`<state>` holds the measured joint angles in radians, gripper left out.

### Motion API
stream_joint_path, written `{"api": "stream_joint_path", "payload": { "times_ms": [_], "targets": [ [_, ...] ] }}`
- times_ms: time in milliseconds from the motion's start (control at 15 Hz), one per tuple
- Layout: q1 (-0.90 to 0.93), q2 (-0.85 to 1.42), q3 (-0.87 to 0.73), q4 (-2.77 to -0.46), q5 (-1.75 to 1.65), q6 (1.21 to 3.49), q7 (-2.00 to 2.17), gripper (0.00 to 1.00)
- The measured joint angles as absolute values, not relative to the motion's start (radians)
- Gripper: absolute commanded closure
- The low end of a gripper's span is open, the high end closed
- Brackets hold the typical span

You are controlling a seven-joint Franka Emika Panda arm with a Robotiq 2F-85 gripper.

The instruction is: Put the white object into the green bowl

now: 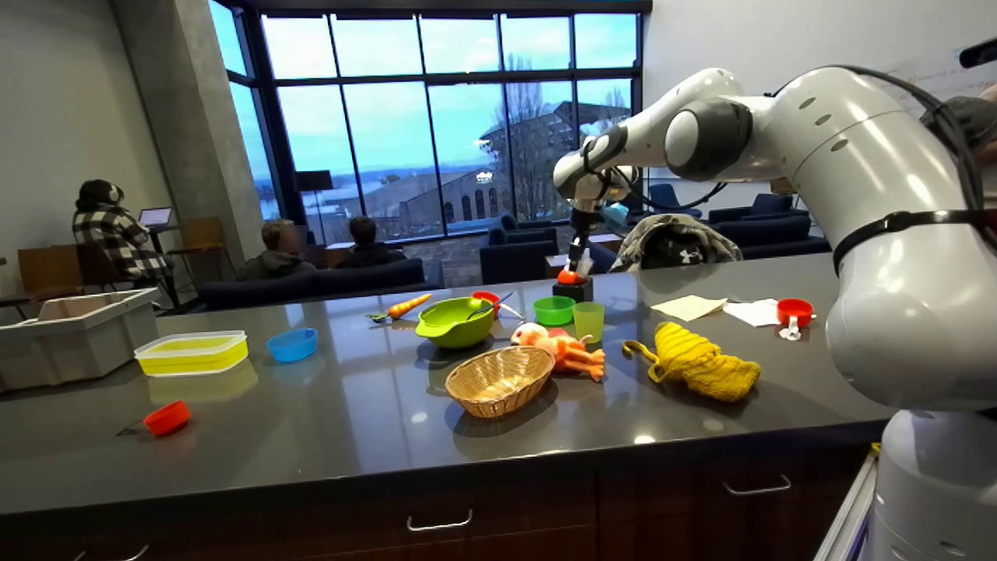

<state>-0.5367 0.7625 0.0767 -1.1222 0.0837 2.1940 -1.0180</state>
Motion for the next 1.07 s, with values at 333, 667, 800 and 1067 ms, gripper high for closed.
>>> {"api": "stream_joint_path", "payload": {
  "times_ms": [333, 667, 800, 1067],
  "targets": [
    [-0.535, 0.766, 0.112, -1.102, 0.088, 2.150, -1.070, 0.90],
    [-0.534, 0.787, 0.133, -1.075, 0.088, 2.104, -1.098, 0.90],
    [-0.532, 0.800, 0.139, -1.059, 0.087, 2.094, -1.116, 0.90],
    [-0.514, 0.838, 0.141, -1.012, 0.079, 2.078, -1.141, 0.90]
  ]
}}
